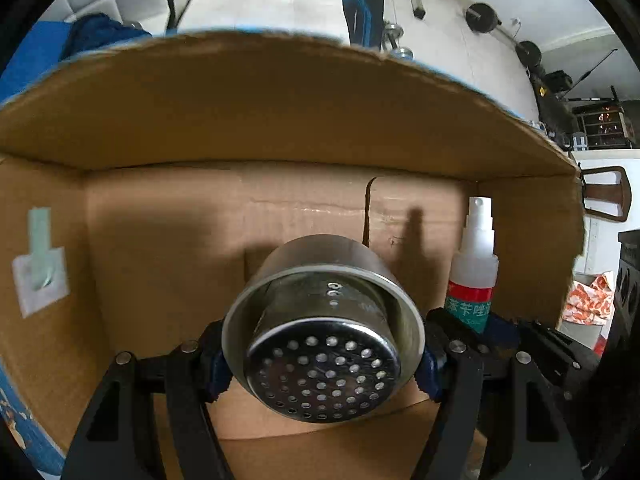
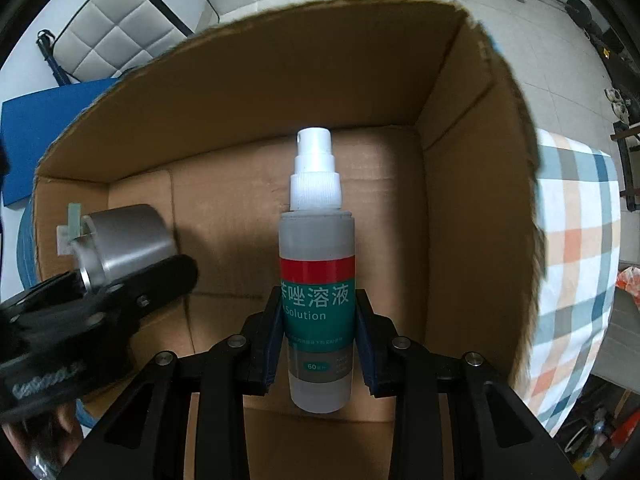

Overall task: Organize rigid objects
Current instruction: 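Carry the strainer cup and spray bottle into the cardboard box with both tools, then open both tools to release the items and lift out of the box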

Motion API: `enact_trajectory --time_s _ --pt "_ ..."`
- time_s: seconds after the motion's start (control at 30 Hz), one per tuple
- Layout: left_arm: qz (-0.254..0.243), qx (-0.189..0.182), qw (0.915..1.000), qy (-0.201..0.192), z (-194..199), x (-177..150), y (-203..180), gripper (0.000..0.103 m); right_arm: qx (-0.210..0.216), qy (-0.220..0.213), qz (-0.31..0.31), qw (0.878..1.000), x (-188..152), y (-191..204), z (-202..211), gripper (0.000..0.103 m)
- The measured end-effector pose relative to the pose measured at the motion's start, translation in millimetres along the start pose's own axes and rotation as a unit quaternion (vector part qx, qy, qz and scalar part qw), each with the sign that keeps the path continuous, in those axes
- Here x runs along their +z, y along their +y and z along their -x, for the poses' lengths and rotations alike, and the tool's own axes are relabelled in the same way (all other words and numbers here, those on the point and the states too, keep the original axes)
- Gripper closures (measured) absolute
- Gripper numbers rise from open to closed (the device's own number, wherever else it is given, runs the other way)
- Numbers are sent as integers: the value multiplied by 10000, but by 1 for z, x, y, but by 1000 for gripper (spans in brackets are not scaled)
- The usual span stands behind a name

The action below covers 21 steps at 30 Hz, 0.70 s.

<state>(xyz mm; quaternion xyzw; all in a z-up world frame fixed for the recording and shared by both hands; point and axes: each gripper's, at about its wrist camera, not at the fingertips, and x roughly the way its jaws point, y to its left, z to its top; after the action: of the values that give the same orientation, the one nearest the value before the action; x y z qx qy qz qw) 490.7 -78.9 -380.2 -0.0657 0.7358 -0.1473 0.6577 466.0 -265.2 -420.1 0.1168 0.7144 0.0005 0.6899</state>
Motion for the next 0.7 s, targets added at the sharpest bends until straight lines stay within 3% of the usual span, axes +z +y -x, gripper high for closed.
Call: enact_trajectory --time_s 0.2,0.33,0.7 --pt "30 -15 9995 301 -19 16 -4 34 -22 136 89 9999 9 3 -17 68" --pt "50 242 9990 385 -22 19 -9 32 -128 162 204 9996 11 12 -25 68" --pt "89 176 9993 309 13 7 -21 30 -244 197 158 9994 1 17 -20 63"
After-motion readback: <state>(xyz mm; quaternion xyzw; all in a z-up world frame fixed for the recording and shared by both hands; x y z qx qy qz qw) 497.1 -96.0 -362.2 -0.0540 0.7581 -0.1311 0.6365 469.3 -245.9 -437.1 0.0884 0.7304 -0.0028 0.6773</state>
